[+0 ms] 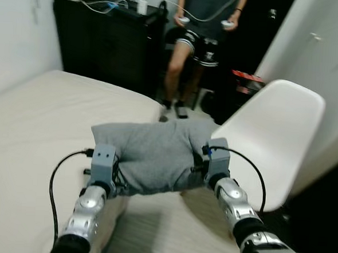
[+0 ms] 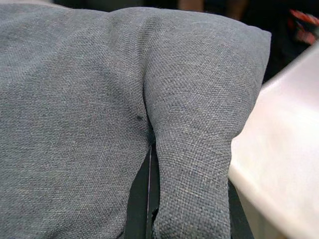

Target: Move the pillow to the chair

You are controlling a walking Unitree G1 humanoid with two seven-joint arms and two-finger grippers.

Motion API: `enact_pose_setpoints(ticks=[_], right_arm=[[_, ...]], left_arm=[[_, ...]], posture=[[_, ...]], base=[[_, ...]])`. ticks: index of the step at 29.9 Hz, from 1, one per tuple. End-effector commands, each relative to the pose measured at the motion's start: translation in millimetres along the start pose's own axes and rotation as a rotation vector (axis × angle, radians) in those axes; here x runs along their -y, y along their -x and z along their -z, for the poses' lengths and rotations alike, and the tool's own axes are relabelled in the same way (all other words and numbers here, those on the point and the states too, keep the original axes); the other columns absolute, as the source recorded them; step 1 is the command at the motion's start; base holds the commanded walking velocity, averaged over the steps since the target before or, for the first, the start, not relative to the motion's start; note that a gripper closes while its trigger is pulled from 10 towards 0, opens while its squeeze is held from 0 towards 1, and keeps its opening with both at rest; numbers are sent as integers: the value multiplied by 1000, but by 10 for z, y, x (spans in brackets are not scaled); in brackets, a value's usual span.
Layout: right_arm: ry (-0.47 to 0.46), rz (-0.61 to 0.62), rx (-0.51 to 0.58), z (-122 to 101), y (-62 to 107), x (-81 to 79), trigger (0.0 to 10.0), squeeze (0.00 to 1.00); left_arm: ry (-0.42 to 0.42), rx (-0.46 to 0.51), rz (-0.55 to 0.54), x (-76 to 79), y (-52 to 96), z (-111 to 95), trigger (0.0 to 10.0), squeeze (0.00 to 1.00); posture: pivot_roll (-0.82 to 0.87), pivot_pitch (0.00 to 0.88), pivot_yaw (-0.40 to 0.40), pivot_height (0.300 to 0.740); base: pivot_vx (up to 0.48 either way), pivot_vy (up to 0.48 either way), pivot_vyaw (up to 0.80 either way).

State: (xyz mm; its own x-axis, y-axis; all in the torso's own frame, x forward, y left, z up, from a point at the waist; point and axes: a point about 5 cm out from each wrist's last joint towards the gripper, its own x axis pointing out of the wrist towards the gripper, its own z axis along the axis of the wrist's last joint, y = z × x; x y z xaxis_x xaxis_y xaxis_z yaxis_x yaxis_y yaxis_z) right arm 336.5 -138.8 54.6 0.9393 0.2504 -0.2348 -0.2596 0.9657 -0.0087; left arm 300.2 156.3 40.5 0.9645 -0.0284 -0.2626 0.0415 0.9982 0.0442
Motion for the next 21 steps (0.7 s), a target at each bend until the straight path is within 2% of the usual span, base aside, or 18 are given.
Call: enact_pose_setpoints(ticks=[1, 3, 4, 10, 14, 21], right_arm=[[-52, 10, -8, 63, 7, -71, 10000, 0], [-52, 10, -8, 63, 7, -71, 10000, 0], [-76, 22, -7, 85, 13, -89, 10000, 0], [-96, 31, -2, 113, 26, -114, 10000, 0], [-84, 46, 2, 137, 49, -92, 10000, 0], [-90, 53, 5, 136, 49, -90, 10000, 0]], left_arm=[[-42, 50, 41, 14, -36, -148, 10000, 0], [-42, 50, 41, 14, -36, -148, 10000, 0], [-60, 45, 55, -9, -44, -159, 10000, 0], [-82, 40, 78, -13, -63, -180, 10000, 0], [-71, 42, 98, 77, -84, -198, 10000, 0], [-73, 37, 110, 100, -76, -179, 10000, 0]], posture=[[51, 0, -22, 740], [51, 0, -22, 740], [53, 0, 9, 740], [50, 0, 22, 740], [42, 0, 31, 740], [38, 0, 31, 740]], base=[[0, 0, -800], [0, 0, -800], [0, 0, -800], [0, 0, -800], [0, 0, -800], [0, 0, -800]])
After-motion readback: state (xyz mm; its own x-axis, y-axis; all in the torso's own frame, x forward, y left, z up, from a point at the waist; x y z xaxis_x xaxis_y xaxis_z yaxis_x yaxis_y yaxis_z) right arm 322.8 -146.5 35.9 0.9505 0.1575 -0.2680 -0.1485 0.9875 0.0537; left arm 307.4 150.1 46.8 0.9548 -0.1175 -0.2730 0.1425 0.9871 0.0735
